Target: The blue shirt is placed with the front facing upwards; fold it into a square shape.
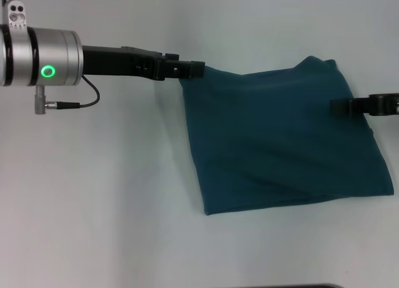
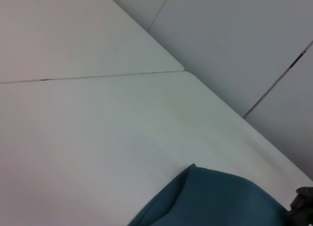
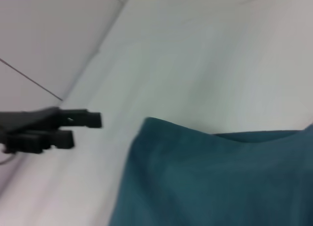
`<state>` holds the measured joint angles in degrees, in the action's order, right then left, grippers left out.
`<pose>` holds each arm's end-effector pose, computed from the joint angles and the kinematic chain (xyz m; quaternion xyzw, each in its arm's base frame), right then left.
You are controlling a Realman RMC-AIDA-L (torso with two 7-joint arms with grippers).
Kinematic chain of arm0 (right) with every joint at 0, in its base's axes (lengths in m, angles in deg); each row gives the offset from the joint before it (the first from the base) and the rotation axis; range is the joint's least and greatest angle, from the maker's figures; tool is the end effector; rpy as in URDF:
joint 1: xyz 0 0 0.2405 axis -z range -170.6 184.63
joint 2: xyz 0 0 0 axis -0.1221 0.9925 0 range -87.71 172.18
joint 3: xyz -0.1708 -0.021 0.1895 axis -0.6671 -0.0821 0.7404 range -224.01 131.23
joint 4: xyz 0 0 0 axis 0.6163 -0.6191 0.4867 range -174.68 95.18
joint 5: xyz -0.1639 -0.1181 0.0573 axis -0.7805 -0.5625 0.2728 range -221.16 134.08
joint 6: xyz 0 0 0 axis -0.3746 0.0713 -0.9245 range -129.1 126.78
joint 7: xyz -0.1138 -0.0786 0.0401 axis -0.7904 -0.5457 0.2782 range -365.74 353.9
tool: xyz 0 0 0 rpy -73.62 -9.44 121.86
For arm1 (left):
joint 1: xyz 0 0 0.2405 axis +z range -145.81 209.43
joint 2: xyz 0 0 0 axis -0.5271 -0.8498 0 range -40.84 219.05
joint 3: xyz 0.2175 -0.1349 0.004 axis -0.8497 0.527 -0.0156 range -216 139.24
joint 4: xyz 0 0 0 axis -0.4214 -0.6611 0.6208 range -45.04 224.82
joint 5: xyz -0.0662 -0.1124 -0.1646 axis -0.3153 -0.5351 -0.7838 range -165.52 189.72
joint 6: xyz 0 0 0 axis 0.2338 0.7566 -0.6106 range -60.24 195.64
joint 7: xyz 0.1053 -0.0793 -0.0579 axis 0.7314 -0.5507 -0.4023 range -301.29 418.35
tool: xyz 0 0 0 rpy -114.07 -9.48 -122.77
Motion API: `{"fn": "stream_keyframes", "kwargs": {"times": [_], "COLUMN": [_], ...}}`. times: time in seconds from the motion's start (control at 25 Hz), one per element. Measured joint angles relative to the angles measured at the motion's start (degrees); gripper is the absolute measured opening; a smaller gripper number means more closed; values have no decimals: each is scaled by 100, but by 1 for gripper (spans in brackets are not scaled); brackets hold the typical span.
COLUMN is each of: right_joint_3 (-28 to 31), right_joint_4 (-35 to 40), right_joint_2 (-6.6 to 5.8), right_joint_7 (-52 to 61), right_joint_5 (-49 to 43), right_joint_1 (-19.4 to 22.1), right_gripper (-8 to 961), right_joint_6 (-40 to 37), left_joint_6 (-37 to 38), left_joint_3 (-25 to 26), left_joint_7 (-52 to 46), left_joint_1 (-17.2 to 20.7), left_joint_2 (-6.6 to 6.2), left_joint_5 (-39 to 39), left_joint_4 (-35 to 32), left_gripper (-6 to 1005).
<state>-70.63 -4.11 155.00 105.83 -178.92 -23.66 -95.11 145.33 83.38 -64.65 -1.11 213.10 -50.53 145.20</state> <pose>0.3216 0.3138 0.0454 -0.8302 0.5216 0.1747 0.0901 -0.1903 0.3649 -0.0266 -0.8972 -0.3942 -0.1738 0.0970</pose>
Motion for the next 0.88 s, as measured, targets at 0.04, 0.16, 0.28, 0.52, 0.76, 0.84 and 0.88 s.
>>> {"fn": "stream_keyframes", "kwargs": {"times": [0.04,0.16,0.28,0.52,0.76,0.84,0.88], "right_joint_3": [-67,-145,-165,-169,-177,-150,-129], "right_joint_4": [-4,10,11,-23,-68,-16,46], "right_joint_2": [46,109,154,242,372,410,428], "right_joint_7": [-41,-105,-157,-275,-419,-497,-581], "right_joint_5": [0,0,1,30,25,86,198], "right_joint_1": [-9,-8,10,11,-68,-69,-54], "right_gripper": [56,60,65,23,22,22,22], "right_joint_6": [133,343,634,1127,1529,1552,1504], "left_joint_6": [-17,-51,-117,-231,-277,-282,-284], "left_joint_3": [2,6,6,6,5,5,5], "left_joint_7": [2,4,5,18,64,86,89], "left_joint_1": [-1,-10,-14,-41,-64,-67,-70], "left_joint_2": [1,-1,-6,-13,-25,-25,-25], "left_joint_5": [-1,-2,-4,-4,-4,-4,-4], "left_joint_4": [-11,-46,-69,-161,-265,-286,-286], "left_gripper": [735,735,735,735,736,736,736]}}
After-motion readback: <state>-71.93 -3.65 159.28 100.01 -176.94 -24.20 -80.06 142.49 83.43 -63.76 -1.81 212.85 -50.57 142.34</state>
